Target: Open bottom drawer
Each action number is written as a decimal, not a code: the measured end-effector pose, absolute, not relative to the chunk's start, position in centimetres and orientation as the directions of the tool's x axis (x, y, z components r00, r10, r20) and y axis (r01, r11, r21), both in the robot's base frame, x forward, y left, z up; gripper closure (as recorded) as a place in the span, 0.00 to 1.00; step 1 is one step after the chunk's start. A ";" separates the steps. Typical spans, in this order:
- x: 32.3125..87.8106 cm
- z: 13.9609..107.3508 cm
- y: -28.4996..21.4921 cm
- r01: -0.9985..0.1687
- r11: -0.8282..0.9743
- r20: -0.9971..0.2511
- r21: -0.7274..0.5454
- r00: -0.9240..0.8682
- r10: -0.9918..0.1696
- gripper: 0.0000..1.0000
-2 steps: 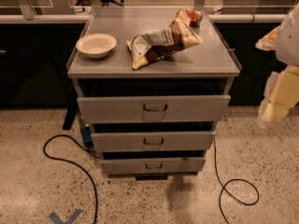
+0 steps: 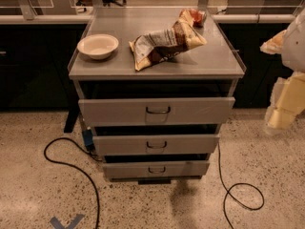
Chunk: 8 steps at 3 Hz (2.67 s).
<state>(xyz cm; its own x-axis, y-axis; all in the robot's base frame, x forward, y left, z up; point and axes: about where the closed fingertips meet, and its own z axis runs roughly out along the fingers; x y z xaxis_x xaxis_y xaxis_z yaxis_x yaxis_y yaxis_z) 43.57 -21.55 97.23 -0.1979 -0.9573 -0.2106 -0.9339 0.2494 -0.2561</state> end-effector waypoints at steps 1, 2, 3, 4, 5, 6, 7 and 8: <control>42.5 94.4 -21.5 -0.938 0.206 -0.197 -0.277 -0.154 -0.968 0.00; 40.8 89.4 -20.4 -0.941 0.145 -0.185 -0.306 -0.091 -0.979 0.00; 39.7 81.7 -17.9 -0.953 0.092 -0.196 -0.288 -0.035 -0.980 0.00; 38.3 71.1 -15.3 -0.975 0.072 -0.230 -0.209 -0.022 -0.973 0.00; 35.8 58.7 -13.3 -0.994 0.065 -0.245 -0.092 -0.040 -0.969 0.00; 32.0 47.6 -13.3 -0.997 0.083 -0.250 0.013 -0.083 -0.965 0.00; 31.9 44.7 -12.2 -0.992 0.123 -0.296 0.025 -0.124 -0.947 0.00; 31.5 44.4 -12.2 -0.993 0.118 -0.277 -0.008 -0.112 -0.954 0.00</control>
Offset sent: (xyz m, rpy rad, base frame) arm -0.0694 0.0222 -0.2871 -0.0761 0.0756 0.1675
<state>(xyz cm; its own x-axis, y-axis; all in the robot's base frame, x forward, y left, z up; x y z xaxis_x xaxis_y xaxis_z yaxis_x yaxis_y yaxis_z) 31.47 -12.20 44.43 -0.1117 -0.9543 -0.2771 -0.9929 0.1184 -0.0076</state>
